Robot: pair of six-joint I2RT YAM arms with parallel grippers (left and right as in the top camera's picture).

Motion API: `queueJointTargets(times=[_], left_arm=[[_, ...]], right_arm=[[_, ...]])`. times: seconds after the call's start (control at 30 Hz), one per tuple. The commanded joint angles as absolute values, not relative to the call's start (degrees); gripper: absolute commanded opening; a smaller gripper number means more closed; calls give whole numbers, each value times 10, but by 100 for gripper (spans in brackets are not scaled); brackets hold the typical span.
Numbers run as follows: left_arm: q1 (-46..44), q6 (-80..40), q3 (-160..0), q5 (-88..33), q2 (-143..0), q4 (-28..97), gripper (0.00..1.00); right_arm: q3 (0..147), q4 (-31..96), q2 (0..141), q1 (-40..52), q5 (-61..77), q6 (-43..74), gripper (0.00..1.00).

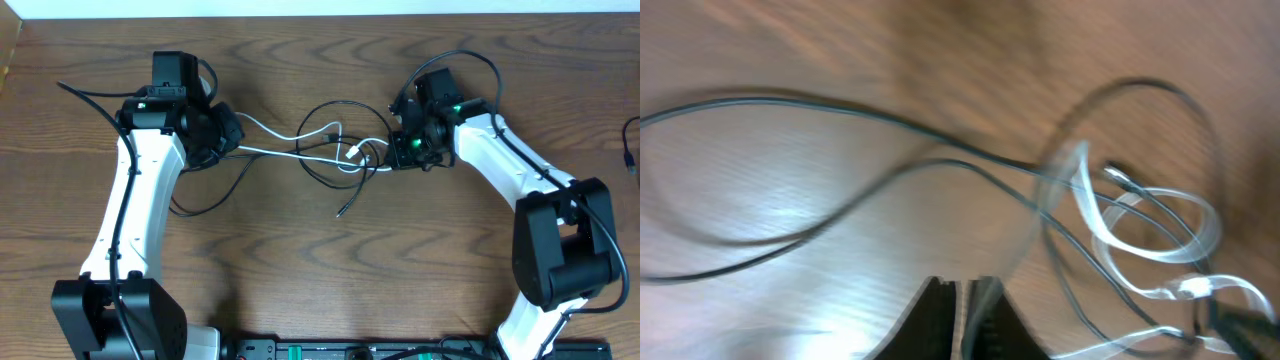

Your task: Untangle cables

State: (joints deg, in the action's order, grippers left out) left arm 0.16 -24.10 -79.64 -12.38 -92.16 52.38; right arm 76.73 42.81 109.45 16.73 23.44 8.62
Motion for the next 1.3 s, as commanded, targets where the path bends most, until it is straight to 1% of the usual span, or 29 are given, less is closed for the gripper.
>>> queueJointTargets(times=[0.0, 0.03, 0.1, 0.13, 0.17, 0.23, 0.4, 0.53, 0.57, 0.7, 0.8, 1.0, 1.17, 1.27], left_arm=[[6, -212, -802, -4, -921, 544, 24], [6, -212, -802, -5, -921, 546, 27], [6, -212, -802, -19, -921, 546, 43], [6, -212, -802, -33, -921, 543, 48], [6, -212, -802, -48, -921, 539, 52], [6, -212, -802, -89, -921, 530, 55], [6, -205, -802, -216, -921, 497, 56], [6, -199, -802, -249, -921, 488, 56], [5, -199, -801, -249, -921, 488, 56], [-2, -200, -798, -249, -922, 494, 56], [-11, -203, -795, -249, -922, 493, 56], [-15, -246, -789, -244, -926, 492, 56], [-15, -248, -789, -244, -929, 492, 56], [-15, -248, -789, -239, -929, 491, 56]], right_arm=[[808, 471, 1028, 144, 232, 79, 1], [818, 487, 1011, 141, 237, 66, 1], [840, 511, 978, 138, 249, 45, 1], [850, 518, 963, 138, 252, 40, 1], [863, 524, 944, 138, 253, 37, 1], [886, 524, 912, 138, 253, 36, 1], [948, 498, 841, 138, 247, 36, 1], [959, 501, 835, 139, 228, 38, 1], [958, 507, 840, 139, 229, 38, 4], [958, 551, 873, 146, 228, 38, 29], [958, 580, 911, 161, 226, 37, 36], [958, 601, 1013, 211, 213, 16, 39], [958, 602, 1098, 249, 160, 13, 39], [958, 605, 1145, 266, 159, -22, 40]])
